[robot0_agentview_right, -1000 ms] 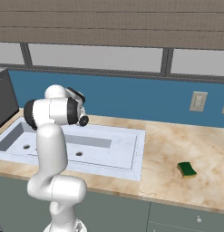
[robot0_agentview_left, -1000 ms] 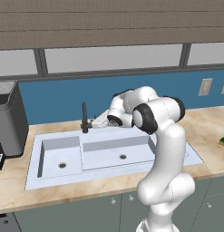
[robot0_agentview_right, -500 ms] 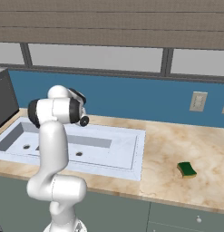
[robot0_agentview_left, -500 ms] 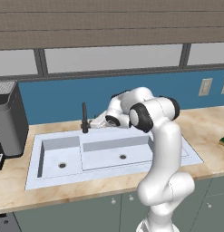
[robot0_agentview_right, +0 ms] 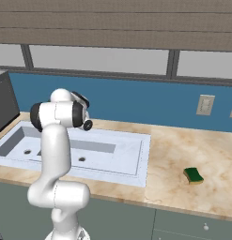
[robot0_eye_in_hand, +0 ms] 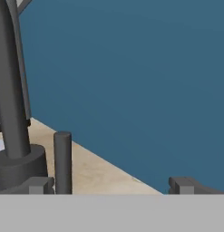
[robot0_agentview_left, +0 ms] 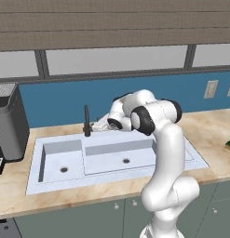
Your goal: Soak the sponge with water for a few seconds and then drop it inside the sink.
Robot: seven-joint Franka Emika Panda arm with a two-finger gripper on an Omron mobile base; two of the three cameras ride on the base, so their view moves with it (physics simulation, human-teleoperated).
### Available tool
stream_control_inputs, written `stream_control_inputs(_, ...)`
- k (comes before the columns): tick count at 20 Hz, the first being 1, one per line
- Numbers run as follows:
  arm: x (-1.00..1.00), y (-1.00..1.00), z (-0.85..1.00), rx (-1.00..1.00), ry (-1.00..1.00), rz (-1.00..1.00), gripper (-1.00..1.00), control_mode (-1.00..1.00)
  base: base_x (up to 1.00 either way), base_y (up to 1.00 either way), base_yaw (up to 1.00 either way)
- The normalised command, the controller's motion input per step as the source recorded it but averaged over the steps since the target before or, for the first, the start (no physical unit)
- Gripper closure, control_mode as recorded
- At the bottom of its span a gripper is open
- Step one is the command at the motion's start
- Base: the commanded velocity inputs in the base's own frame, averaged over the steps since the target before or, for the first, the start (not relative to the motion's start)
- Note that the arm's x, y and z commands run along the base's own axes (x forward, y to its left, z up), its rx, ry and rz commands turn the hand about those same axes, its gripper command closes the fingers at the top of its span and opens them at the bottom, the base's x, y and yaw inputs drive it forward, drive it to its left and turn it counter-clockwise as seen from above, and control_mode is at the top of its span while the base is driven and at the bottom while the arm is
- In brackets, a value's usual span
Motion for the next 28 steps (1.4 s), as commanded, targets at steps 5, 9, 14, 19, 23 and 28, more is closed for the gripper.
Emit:
stream_control_inputs(5, 0.17, 0.00, 0.00, 0.00, 0.00, 0.00, -1.00, -1.00, 0.00, 0.00, 0.00)
stream_control_inputs(9, 0.20, 0.00, 0.00, 0.00, 0.00, 0.00, -1.00, -1.00, 0.00, 0.00, 0.00)
stream_control_inputs(14, 0.00, 0.00, 0.00, 0.00, 0.00, 0.00, -1.00, -1.00, 0.00, 0.00, 0.00)
stream_control_inputs(19, 0.00, 0.00, -0.02, 0.00, 0.00, 0.00, -1.00, -1.00, 0.00, 0.00, 0.00)
stream_control_inputs(23, 0.00, -0.29, -0.16, 0.04, 0.00, -0.17, -1.00, -1.00, 0.00, 0.00, 0.00)
stream_control_inputs(28, 0.00, -0.23, -0.06, 0.11, 0.00, -0.21, -1.00, -1.00, 0.00, 0.00, 0.00)
